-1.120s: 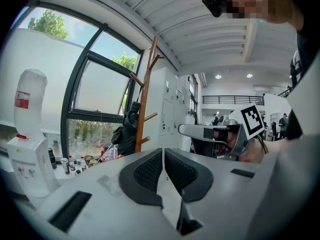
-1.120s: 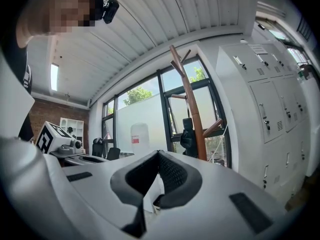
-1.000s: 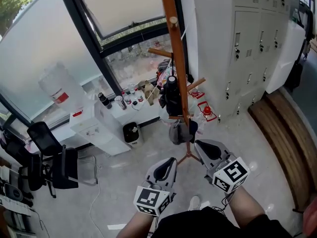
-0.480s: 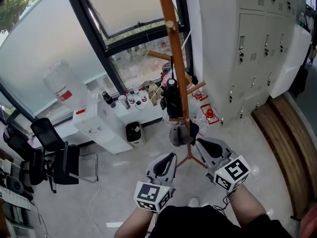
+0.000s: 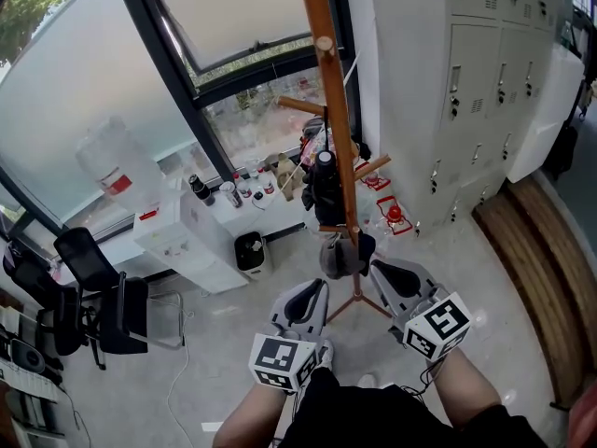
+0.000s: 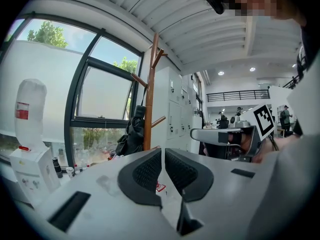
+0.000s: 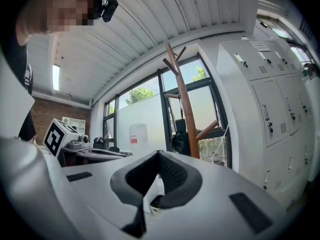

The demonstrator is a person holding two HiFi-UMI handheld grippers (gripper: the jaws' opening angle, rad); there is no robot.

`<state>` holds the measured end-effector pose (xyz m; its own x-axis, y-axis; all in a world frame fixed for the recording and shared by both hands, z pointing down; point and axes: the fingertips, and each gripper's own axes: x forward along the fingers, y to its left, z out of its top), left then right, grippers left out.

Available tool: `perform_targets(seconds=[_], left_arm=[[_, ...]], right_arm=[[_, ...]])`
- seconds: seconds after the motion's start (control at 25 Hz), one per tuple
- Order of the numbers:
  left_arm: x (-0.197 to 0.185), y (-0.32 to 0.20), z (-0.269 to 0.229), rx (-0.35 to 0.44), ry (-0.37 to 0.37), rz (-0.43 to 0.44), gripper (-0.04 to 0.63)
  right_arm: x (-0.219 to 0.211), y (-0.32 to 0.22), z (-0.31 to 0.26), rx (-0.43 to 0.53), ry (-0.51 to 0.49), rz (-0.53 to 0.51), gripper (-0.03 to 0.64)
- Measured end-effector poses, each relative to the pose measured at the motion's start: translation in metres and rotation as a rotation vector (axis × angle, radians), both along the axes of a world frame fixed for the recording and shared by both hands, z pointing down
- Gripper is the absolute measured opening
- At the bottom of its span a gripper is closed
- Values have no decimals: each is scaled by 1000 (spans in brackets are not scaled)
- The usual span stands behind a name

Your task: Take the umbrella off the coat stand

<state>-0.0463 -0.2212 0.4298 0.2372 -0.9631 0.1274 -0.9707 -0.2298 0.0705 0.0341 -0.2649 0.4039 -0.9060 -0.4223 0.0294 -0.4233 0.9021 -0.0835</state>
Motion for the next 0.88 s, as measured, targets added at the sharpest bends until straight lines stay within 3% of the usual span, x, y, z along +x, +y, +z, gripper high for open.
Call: perform_targets(seconds=[0.4, 0.68, 0.88], left_arm=[[-34, -52, -2, 10, 17, 70, 32], [-56, -96, 5, 1, 0, 128, 133], [-58, -126, 9, -2, -45, 232, 221]], right_arm=[[-19, -39, 2, -14, 17, 93, 54], [-26, -66, 5, -26, 30, 166, 54], [-24, -83, 6, -40, 24, 222, 54]])
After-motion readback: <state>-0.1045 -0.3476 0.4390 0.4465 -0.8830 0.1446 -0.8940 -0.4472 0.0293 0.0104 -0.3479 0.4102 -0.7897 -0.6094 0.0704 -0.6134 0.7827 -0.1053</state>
